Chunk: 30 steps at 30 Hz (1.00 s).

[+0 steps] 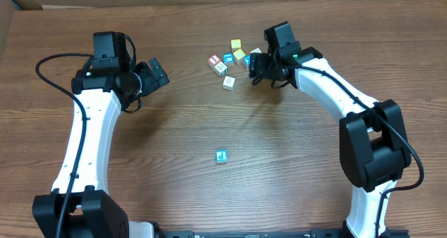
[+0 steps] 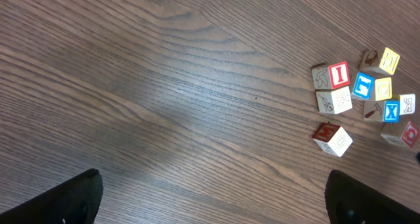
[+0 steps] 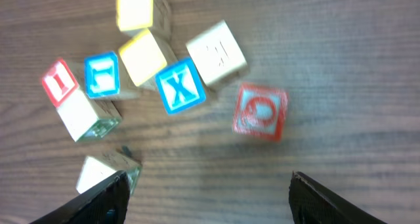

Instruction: Flip 3 blocks

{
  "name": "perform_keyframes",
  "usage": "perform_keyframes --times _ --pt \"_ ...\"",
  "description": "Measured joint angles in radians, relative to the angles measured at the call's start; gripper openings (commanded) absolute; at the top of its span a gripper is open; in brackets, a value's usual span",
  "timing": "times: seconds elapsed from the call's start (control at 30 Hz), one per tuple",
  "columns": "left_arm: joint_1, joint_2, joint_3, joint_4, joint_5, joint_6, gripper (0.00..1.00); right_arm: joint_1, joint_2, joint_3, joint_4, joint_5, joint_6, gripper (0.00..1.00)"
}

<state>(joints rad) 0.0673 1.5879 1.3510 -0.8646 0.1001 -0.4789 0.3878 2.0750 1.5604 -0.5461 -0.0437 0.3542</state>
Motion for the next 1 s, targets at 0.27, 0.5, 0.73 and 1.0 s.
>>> perform_keyframes --times 0.27,0.5,0.73,1.0 --pt "0.000 0.000 0.000 0.000 0.000 0.000 1.00 0.000 0.040 0.000 0.093 0.105 -0.012 0.74" --pt "0.000 0.000 0.000 0.000 0.000 0.000 1.00 0.000 0.138 0.000 0.145 0.133 -0.018 0.55" --pt "0.000 0.000 0.000 0.000 0.000 0.000 1.00 0.000 0.158 0.000 0.164 0.156 -0.016 0.31" --pt "0.000 0.000 0.000 0.000 0.000 0.000 1.00 0.000 0.123 0.000 0.072 0.165 -0.018 0.27"
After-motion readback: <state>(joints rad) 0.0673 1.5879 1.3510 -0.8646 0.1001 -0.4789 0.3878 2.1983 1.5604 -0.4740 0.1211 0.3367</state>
